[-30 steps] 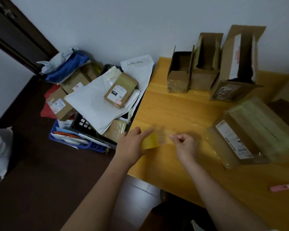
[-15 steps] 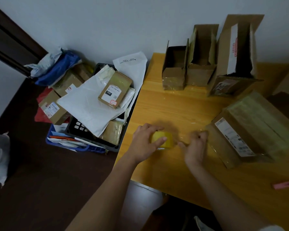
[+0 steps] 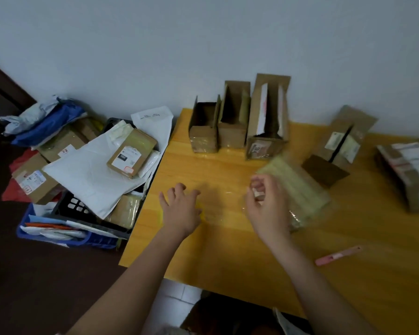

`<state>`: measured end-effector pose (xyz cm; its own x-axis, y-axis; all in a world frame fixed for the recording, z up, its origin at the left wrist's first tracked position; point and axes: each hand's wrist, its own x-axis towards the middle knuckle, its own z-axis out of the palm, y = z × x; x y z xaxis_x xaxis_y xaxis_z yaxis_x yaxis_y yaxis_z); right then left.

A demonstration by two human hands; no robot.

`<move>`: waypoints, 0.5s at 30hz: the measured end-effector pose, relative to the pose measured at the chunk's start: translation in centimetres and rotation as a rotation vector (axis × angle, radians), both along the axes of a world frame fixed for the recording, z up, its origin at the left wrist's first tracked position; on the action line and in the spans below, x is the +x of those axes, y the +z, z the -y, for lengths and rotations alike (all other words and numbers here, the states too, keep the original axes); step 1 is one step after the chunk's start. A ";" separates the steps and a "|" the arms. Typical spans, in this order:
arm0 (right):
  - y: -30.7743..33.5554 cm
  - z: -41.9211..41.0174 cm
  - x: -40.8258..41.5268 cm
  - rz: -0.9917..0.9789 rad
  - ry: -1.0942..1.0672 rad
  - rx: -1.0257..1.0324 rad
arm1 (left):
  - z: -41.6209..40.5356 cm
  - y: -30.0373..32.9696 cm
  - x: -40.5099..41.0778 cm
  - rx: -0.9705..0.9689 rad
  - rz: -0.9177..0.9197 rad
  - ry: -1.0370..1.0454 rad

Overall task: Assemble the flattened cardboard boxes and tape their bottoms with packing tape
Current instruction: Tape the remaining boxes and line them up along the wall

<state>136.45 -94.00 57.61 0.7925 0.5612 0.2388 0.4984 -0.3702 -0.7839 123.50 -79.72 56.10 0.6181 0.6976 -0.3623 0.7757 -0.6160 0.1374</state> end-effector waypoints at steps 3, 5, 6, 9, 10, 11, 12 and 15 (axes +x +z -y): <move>1.3 4.4 4.8 0.085 -0.106 -0.069 | 3.1 0.2 2.5 0.027 0.056 -0.020; 0.3 7.4 8.1 0.021 -0.121 -0.244 | 5.4 0.1 4.4 -0.120 0.252 0.007; -0.2 8.8 9.4 -0.067 -0.091 -0.314 | 6.7 0.3 5.3 -0.245 0.372 0.039; -1.0 11.9 10.9 -0.416 0.020 -0.335 | 11.1 1.8 7.3 -0.569 0.617 0.202; -1.2 12.6 10.7 -0.483 0.035 -0.320 | 12.3 2.0 7.8 -0.650 0.650 0.276; -1.3 13.2 10.3 -0.507 0.041 -0.322 | 13.2 1.9 8.2 -0.730 0.667 0.361; -1.4 13.7 9.7 -0.498 0.046 -0.329 | 14.0 1.7 8.5 -0.792 0.670 0.439; -1.7 15.0 8.4 -0.481 0.047 -0.347 | 15.0 1.1 8.6 -0.819 0.673 0.557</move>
